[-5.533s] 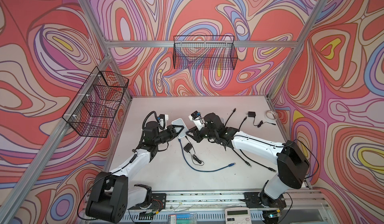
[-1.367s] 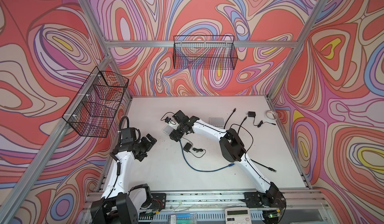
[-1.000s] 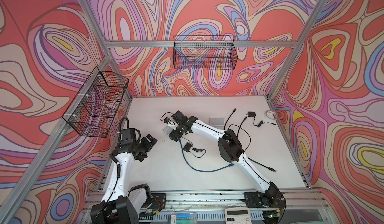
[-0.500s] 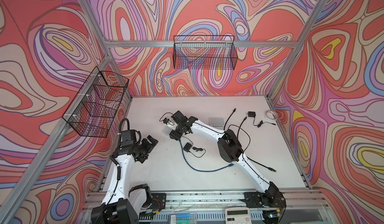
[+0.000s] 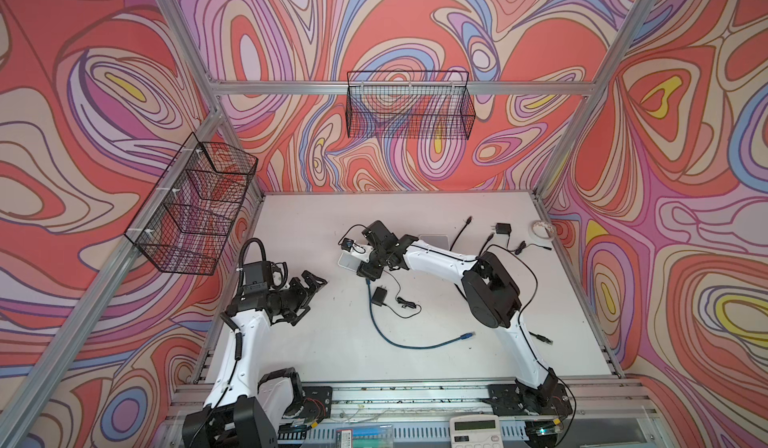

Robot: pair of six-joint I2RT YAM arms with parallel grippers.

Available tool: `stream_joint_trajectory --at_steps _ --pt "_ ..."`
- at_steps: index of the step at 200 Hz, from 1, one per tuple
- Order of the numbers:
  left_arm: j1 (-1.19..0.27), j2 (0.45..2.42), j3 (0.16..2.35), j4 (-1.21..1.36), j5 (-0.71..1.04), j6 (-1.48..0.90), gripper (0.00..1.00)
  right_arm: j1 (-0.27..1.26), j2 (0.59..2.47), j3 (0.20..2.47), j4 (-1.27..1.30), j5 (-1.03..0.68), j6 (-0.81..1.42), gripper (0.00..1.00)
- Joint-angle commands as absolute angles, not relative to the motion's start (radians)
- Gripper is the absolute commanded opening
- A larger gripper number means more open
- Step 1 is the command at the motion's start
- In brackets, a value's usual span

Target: Insert the plug into the switch port

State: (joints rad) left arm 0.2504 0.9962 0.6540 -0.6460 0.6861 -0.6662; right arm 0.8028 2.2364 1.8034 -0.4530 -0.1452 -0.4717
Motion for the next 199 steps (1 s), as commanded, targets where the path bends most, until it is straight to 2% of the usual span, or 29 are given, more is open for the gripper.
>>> stream_joint_trajectory --at_steps 1,79,109,136,199 --pt "0.253 0.995 0.698 -0.636 0.780 -0.625 1.00 0.800 2.124 1.763 -0.416 -0.170 -0.511 0.24" --pt "0.138 1.114 0.876 -0.644 0.893 -0.548 1.00 0.796 1.903 1.592 -0.493 -0.238 -0.461 0.25" --pt "0.083 1.182 0.916 -0.636 0.993 -0.519 0.98 0.795 1.805 1.495 -0.478 -0.253 -0.433 0.25" --pt "0.041 1.217 0.964 -0.715 0.984 -0.455 0.97 0.796 1.733 1.447 -0.491 -0.283 -0.419 0.26" --pt "0.021 1.293 1.040 -0.817 1.045 -0.362 0.92 0.820 1.669 1.396 -0.496 -0.310 -0.419 0.27"
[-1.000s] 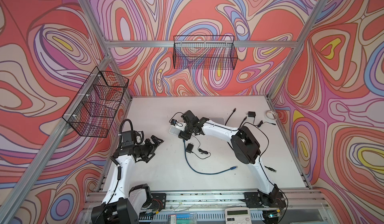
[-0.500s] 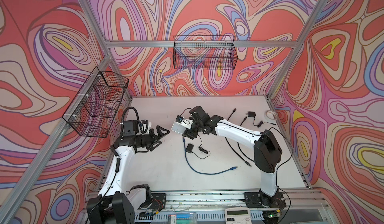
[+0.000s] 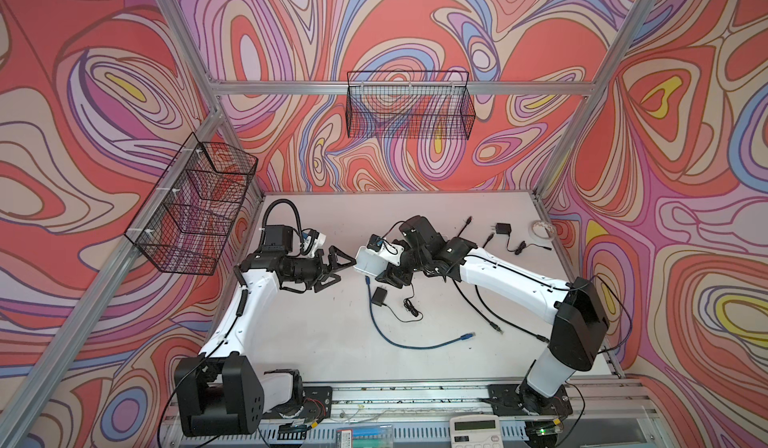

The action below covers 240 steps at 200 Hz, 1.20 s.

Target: Insert the plug into the switch port

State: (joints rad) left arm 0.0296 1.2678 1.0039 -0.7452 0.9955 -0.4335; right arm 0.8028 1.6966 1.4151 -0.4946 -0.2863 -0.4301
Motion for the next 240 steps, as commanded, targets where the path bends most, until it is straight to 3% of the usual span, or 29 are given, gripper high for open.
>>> stream_joint_trajectory --at_steps 1,240 --pt "0.021 1.295 1.040 -0.816 1.049 -0.361 0.92 0.821 1.668 1.395 -0.495 -0.310 -0.419 0.27" --pt "-0.058 1.370 1.055 -0.809 1.151 -0.357 0.61 0.943 1.683 1.421 -0.385 -0.229 -0.685 0.27"
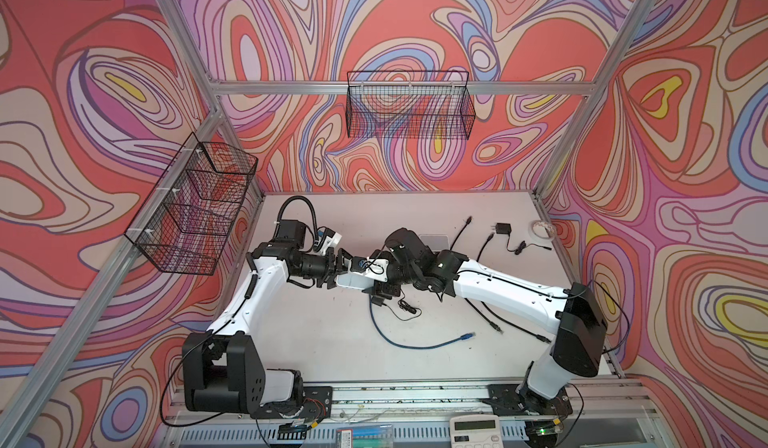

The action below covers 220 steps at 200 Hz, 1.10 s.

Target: Insert the plug into the switch port

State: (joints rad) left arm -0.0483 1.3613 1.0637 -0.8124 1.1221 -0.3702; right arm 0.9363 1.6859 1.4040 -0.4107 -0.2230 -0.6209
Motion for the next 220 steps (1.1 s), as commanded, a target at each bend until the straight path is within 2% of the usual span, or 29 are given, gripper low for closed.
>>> stream_joint_trajectory --at_steps 1,100,167,220 --pt "-0.058 1.370 1.055 -0.808 1.151 -0.357 0.61 0.943 1.683 1.420 -0.384 -0.228 -0.686 0.27" --pt "-0.063 1.355 1.028 -0.788 1.153 -0.370 0.58 0.944 1.748 1.504 -0.377 -0.229 -0.737 0.24" --pt "-0.063 1.356 1.035 -0.792 1.154 -0.364 0.50 0.944 1.740 1.484 -0.387 -0.253 -0.739 0.24" --pt "-0.063 1.351 1.045 -0.802 1.143 -0.359 0.54 0.943 1.732 1.482 -0.411 -0.252 -0.749 0.24"
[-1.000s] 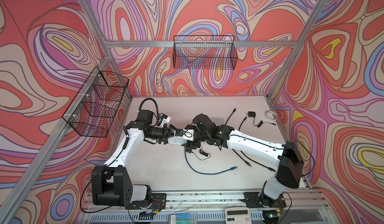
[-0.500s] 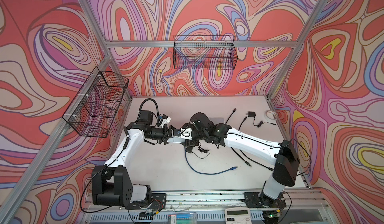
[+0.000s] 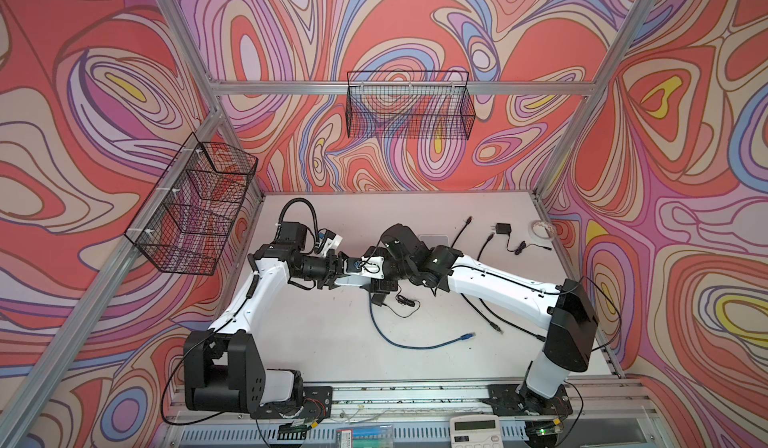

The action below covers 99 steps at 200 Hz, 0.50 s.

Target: Insert the plug into the switch port

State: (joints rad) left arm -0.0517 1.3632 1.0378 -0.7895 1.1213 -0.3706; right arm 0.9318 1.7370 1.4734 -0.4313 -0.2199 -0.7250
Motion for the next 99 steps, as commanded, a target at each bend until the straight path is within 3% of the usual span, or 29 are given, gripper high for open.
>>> stream_joint_trajectory --at_steps 1,27,58,99 --pt "-0.063 1.351 1.045 -0.802 1.143 -0.359 0.55 0.943 1.733 1.482 -0.411 -0.252 -0.750 0.24" --pt "-0.063 1.363 1.046 -0.802 1.141 -0.354 0.55 0.943 1.731 1.477 -0.402 -0.246 -0.750 0.24" --pt "-0.063 1.370 1.046 -0.802 1.143 -0.351 0.45 0.944 1.734 1.491 -0.400 -0.244 -0.756 0.24" --pt "-0.063 1.367 1.047 -0.804 1.143 -0.347 0.23 0.944 1.756 1.526 -0.425 -0.236 -0.772 0.29"
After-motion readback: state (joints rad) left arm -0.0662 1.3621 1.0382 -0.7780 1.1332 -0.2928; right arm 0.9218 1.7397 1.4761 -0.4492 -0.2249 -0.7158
